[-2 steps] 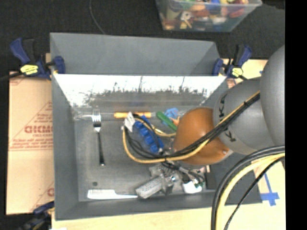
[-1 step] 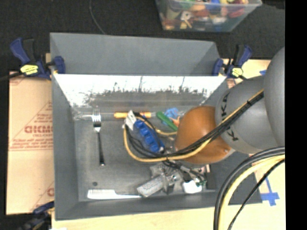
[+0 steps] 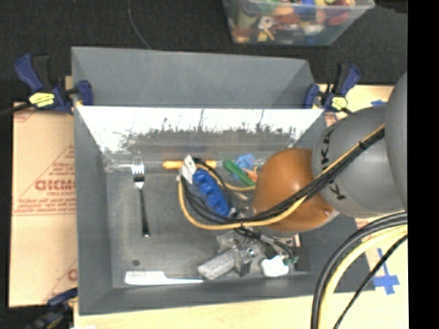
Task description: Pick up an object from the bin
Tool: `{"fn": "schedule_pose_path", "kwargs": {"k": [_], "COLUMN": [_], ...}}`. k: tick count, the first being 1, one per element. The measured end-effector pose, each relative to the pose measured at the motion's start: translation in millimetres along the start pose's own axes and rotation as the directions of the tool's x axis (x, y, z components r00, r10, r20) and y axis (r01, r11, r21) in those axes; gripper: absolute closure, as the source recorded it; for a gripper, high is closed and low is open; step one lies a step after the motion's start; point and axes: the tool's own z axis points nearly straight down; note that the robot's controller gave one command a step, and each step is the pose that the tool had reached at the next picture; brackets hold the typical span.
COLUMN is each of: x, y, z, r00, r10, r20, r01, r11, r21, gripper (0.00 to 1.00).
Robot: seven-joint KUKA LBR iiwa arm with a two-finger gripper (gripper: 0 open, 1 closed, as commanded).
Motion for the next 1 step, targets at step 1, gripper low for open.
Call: {"fn": "schedule_pose_path", "kwargs": {"k": [1], "x": [1.5], "y": [0.1], "z": [-29.9], "r00": [1.000], "r10": [0.001], "r20": [-0.007], "r01": [-0.001], "r11": [1.000], "r21": [-0.002], "gripper": [1.00]}}
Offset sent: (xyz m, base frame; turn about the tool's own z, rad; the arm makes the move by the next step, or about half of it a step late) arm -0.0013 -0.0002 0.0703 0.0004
